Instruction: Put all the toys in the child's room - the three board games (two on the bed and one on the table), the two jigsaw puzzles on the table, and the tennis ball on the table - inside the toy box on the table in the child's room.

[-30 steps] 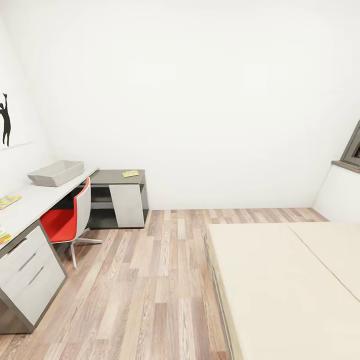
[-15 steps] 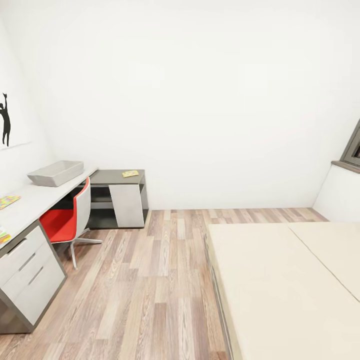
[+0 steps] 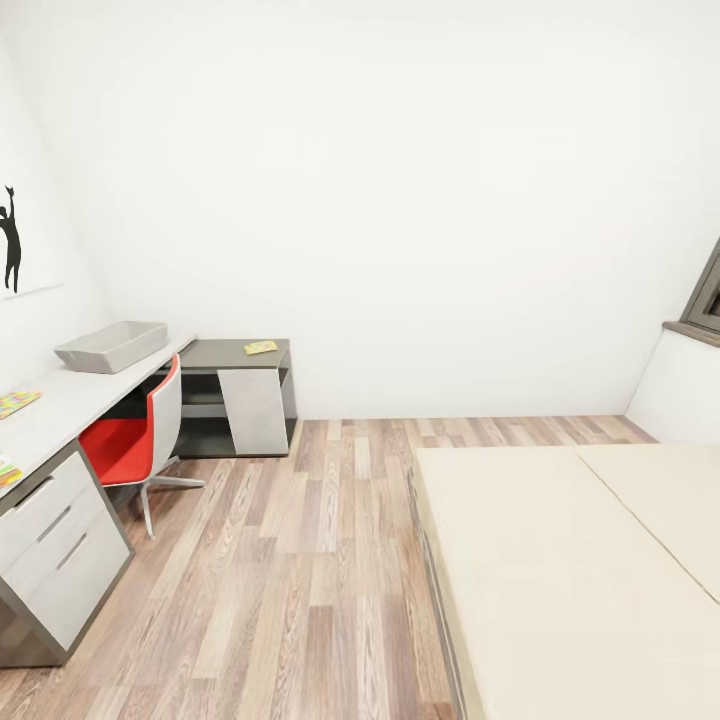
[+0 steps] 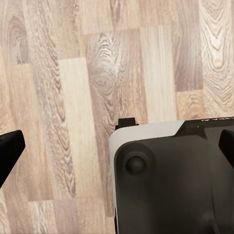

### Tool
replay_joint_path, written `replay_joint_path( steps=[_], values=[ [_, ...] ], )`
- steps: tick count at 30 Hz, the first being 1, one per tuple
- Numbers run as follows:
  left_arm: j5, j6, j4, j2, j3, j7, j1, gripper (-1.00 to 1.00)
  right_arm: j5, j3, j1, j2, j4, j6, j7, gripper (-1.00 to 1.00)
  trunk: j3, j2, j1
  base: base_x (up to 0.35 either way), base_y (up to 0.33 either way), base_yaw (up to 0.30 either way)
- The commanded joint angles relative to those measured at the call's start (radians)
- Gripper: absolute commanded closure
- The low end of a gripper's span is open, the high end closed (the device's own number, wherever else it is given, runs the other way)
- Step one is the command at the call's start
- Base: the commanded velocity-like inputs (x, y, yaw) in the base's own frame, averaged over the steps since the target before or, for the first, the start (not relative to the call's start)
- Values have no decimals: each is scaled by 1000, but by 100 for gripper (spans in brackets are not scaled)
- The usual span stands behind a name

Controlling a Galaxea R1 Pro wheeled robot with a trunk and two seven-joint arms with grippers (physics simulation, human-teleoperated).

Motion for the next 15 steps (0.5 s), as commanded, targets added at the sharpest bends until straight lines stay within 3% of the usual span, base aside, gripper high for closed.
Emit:
replay_joint_path(
  steps=[1, 15],
  values=[
    [-11, -5, 2, 0, 7, 4, -1, -100, -8, 9, -1, -1, 0, -3, -4, -100, -2, -2, 1, 0, 0, 0],
    [-11, -5, 2, -1, 8, 4, -1, -100, -7, 9, 0, -4, 1, -3, -3, -100, -2, -2, 1, 0, -5, 0]
  ],
)
